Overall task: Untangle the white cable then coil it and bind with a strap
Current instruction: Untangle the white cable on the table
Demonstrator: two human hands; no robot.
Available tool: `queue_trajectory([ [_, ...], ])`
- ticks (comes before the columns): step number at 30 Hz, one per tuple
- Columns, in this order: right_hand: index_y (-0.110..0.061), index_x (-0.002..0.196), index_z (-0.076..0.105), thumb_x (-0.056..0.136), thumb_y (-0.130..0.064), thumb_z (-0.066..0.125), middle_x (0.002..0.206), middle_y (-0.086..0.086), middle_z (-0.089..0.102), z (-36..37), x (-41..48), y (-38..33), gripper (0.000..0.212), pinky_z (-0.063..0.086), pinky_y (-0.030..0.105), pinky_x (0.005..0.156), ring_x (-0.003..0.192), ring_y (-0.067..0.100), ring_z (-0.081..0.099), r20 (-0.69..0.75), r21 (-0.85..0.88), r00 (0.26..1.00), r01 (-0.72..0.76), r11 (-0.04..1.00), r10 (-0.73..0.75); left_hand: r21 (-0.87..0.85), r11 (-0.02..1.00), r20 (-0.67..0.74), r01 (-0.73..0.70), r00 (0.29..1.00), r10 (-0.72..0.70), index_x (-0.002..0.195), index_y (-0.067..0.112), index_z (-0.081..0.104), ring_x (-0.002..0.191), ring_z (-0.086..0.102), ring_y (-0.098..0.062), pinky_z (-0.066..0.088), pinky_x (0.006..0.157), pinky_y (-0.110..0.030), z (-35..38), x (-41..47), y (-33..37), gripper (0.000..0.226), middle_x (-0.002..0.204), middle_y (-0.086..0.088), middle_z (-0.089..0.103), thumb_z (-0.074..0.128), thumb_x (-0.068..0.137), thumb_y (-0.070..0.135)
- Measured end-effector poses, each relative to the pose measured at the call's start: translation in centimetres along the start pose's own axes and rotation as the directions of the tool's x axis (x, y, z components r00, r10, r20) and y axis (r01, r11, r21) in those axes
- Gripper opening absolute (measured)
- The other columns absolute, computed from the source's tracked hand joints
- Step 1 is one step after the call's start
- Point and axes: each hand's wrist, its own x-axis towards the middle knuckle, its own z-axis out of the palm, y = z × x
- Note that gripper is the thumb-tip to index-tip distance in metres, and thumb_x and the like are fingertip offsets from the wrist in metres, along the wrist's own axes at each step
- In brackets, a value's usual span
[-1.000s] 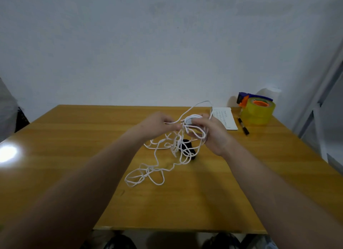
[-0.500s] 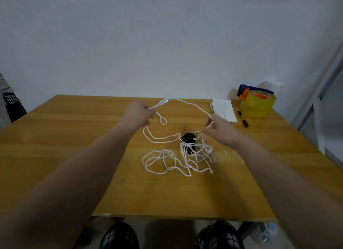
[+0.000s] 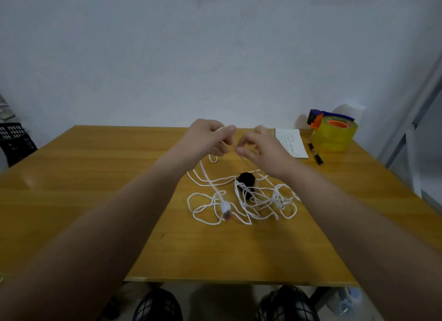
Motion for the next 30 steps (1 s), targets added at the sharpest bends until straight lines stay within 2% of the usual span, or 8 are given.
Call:
queue_trajectory([
  [6, -0.019, 0.134, 0.034, 0.093, -0.02, 0.056, 0.134, -0.006, 0.034, 0.0, 0.0, -0.7, 0.047, 0.025, 0.014, 0.108, 0.129, 0.009, 0.032, -0.081, 0.221, 0.979, 0.201, 0.954, -0.188, -0.307, 0.936, 0.286, 0.171, 0.955, -0.081, 0.069, 0.015, 0.045, 0.031, 0.021, -0.005, 0.012, 0.039, -0.02, 0.3, -0.7, -1.4, 0.037, 0.039, 0.007, 0.027, 0.042, 0.098, 0.037],
  [8, -0.009, 0.12, 0.054, 0.096, -0.015, 0.049, 0.119, 0.002, 0.056, 0.0, 0.2, -0.8, 0.025, 0.037, 0.023, 0.098, 0.115, 0.018, 0.051, 0.008, 0.194, 0.973, 0.224, 0.955, -0.23, -0.317, 0.929, 0.296, 0.189, 0.951, -0.092, 0.067, 0.015, 0.045, 0.033, 0.018, -0.005, 0.008, 0.041, -0.022, 0.5, -0.7, -1.2, 0.039, 0.041, 0.008, 0.024, 0.042, 0.098, 0.038],
  [12, -0.008, 0.08, 0.054, 0.099, -0.02, 0.042, 0.061, 0.001, 0.055, -0.4, 0.5, -0.4, 0.025, 0.04, 0.027, 0.059, 0.059, 0.015, 0.051, -0.172, 0.332, 0.985, 0.031, 0.943, 0.029, -0.435, 0.864, 0.273, 0.253, 0.951, -0.141, 0.066, 0.015, 0.044, 0.035, 0.019, -0.004, 0.013, 0.037, -0.017, 0.4, -0.6, -1.7, 0.038, 0.045, 0.008, 0.023, 0.042, 0.098, 0.035],
  [16, -0.004, 0.065, 0.051, 0.091, -0.046, 0.052, 0.057, 0.003, 0.043, -1.6, 0.7, 2.5, 0.049, 0.03, 0.03, 0.057, 0.055, 0.015, 0.04, -0.418, 0.25, 0.861, -0.197, 0.948, 0.289, -0.537, 0.781, 0.356, 0.319, 0.925, -0.133, 0.07, 0.016, 0.044, 0.035, 0.021, -0.003, 0.022, 0.035, -0.016, -0.4, -1.3, -3.0, 0.033, 0.046, 0.01, 0.026, 0.038, 0.098, 0.033],
  [20, -0.015, 0.058, 0.047, 0.09, -0.064, 0.033, 0.056, 0.001, 0.048, -1.7, -0.2, 2.3, 0.06, 0.029, 0.029, 0.053, 0.058, 0.021, 0.048, -0.346, -0.055, 0.861, -0.415, 0.908, 0.373, -0.726, 0.563, 0.495, 0.395, 0.869, 0.029, 0.082, 0.016, 0.053, 0.039, 0.021, -0.004, 0.019, 0.035, -0.015, 0.6, -2.3, -2.0, 0.022, 0.052, 0.007, 0.035, 0.038, 0.092, 0.028],
  [24, -0.026, 0.102, 0.06, 0.098, -0.052, 0.024, 0.095, 0.005, 0.065, 0.2, -0.6, 0.2, 0.045, 0.041, 0.033, 0.069, 0.093, 0.027, 0.06, 0.044, -0.54, 0.992, -0.078, 0.838, 0.121, -0.865, 0.45, 0.303, 0.224, 0.946, 0.112, 0.098, 0.015, 0.056, 0.051, 0.043, -0.006, 0.031, 0.047, -0.016, 1.6, -1.0, 0.8, 0.02, 0.082, 0.0, 0.056, 0.038, 0.095, 0.025],
  [27, -0.021, 0.115, 0.051, 0.1, -0.035, 0.034, 0.11, 0.003, 0.061, 1.3, -1.4, 0.6, 0.026, 0.046, 0.036, 0.074, 0.099, 0.024, 0.057, 0.298, -0.382, 0.95, 0.212, 0.899, -0.097, -0.728, 0.685, -0.007, 0.007, 1.0, -0.019, 0.087, 0.016, 0.05, 0.084, 0.063, -0.016, 0.049, 0.074, -0.03, 1.8, 0.7, 0.5, 0.02, 0.111, -0.009, 0.061, 0.036, 0.101, 0.02],
  [30, -0.023, 0.117, 0.053, 0.099, -0.03, 0.041, 0.109, -0.001, 0.062, 0.5, -2.2, 2.0, 0.023, 0.046, 0.037, 0.08, 0.098, 0.018, 0.056, 0.35, -0.167, 0.934, 0.135, 0.977, -0.07, -0.609, 0.793, -0.247, -0.008, 0.952, -0.18, 0.083, 0.021, 0.042, 0.115, 0.055, -0.022, 0.045, 0.09, -0.039, 0.1, 1.7, -2.2, 0.019, 0.129, -0.01, 0.056, 0.038, 0.102, 0.024],
])
